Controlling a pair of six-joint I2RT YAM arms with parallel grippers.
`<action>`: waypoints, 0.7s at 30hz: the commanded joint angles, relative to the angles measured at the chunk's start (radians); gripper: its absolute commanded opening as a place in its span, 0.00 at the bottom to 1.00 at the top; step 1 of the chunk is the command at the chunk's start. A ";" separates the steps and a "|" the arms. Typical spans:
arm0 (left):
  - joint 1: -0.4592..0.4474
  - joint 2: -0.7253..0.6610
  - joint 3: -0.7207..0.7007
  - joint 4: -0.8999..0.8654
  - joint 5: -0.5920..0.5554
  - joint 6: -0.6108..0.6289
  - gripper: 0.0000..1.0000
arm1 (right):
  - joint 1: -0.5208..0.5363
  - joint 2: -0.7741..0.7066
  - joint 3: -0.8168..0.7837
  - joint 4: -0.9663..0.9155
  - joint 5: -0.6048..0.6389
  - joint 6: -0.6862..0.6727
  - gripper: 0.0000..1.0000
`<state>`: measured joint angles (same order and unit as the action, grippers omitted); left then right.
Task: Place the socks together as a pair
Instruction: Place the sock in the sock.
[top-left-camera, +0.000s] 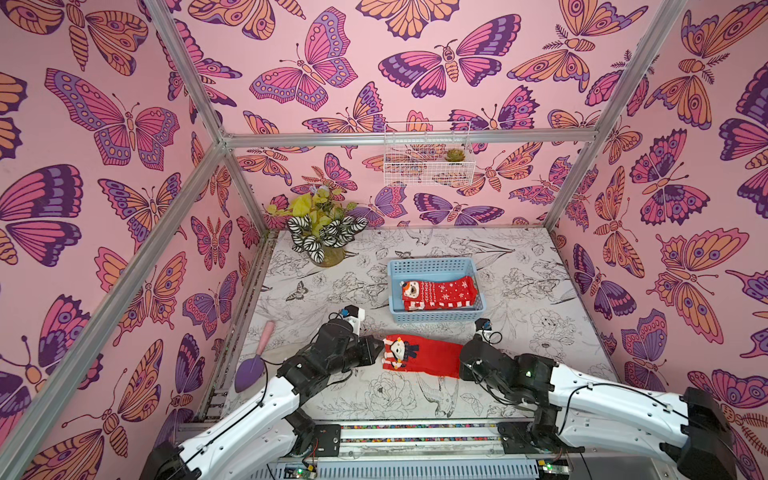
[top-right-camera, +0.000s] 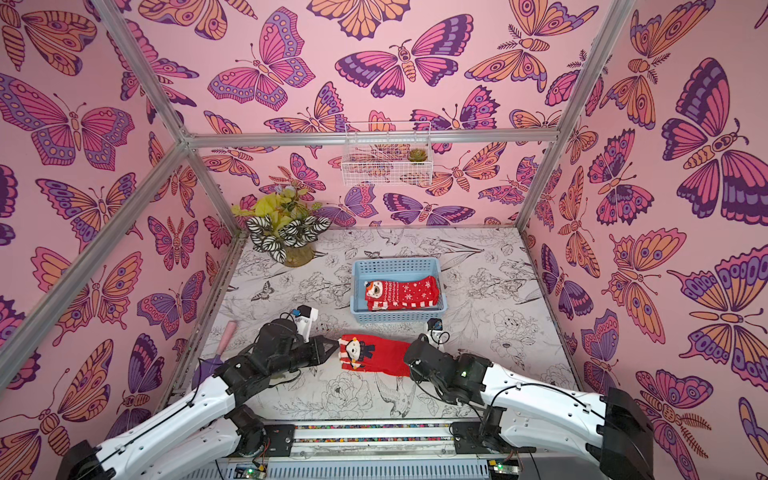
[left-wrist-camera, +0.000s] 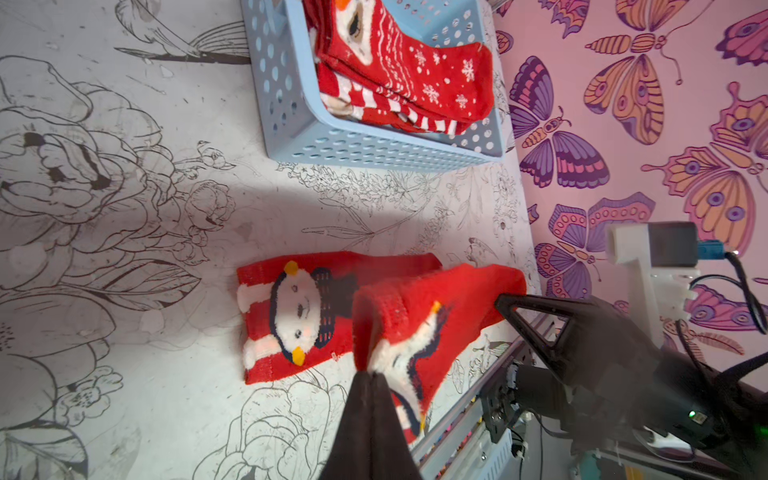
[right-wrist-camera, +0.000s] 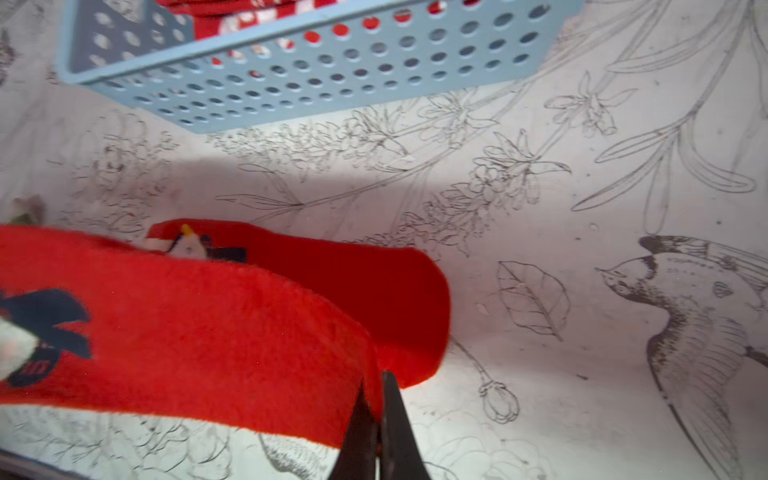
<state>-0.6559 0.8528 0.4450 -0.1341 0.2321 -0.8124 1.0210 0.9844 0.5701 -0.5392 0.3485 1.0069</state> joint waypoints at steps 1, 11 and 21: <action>-0.007 0.043 -0.050 0.088 -0.068 0.011 0.00 | -0.063 0.023 -0.009 -0.025 -0.077 -0.077 0.00; -0.023 0.202 -0.071 0.172 -0.090 0.025 0.00 | -0.118 0.162 0.036 0.010 -0.152 -0.166 0.00; -0.028 0.290 -0.073 0.213 -0.079 0.030 0.00 | -0.149 0.232 0.048 0.048 -0.186 -0.182 0.00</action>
<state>-0.6811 1.1217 0.3805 0.0532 0.1566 -0.7944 0.8837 1.2083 0.5838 -0.4900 0.1715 0.8421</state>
